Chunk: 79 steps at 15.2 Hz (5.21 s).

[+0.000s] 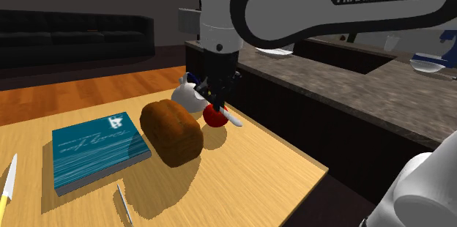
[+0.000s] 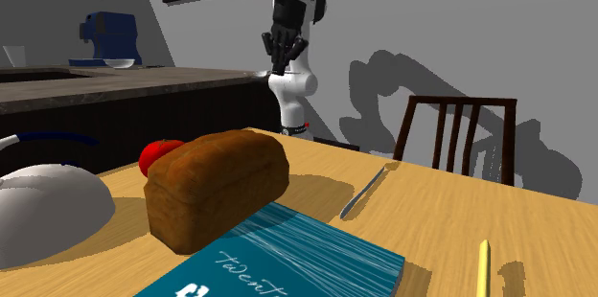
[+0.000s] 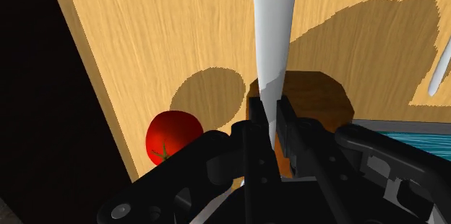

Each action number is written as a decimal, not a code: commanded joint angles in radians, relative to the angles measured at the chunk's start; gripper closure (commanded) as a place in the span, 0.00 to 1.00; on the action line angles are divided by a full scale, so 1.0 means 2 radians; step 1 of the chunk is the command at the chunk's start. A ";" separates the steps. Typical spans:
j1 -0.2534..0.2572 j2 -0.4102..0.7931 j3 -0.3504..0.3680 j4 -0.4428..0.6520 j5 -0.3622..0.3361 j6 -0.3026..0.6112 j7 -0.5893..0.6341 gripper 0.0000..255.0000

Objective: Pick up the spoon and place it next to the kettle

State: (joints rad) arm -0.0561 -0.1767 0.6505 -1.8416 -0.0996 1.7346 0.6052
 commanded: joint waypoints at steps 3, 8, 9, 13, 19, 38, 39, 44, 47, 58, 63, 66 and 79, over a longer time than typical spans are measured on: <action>-0.019 0.006 -0.028 -0.001 -0.006 0.013 -0.044 1.00; -0.043 0.024 -0.058 0.010 -0.016 0.025 -0.096 1.00; -0.048 0.029 -0.064 0.014 -0.018 0.027 -0.105 1.00; -0.067 0.054 -0.085 0.036 -0.029 0.033 -0.142 1.00; -0.093 0.105 -0.111 0.089 -0.047 0.035 -0.192 1.00; -0.124 0.191 -0.142 0.119 -0.074 0.094 -0.242 1.00; -0.125 0.192 -0.142 0.113 -0.074 0.101 -0.241 1.00; -0.126 0.195 -0.143 0.083 -0.078 0.132 -0.234 1.00; -0.126 0.198 -0.144 0.067 -0.081 0.151 -0.230 1.00; -0.125 0.217 -0.149 0.019 -0.098 0.216 -0.211 1.00; -0.124 0.230 -0.152 0.002 -0.108 0.244 -0.201 1.00; -0.122 0.239 -0.154 -0.007 -0.115 0.261 -0.195 1.00; -0.119 0.260 -0.160 -0.023 -0.131 0.294 -0.180 1.00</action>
State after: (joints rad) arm -0.2937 0.3428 0.3296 -1.8868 -0.3619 2.3233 0.2451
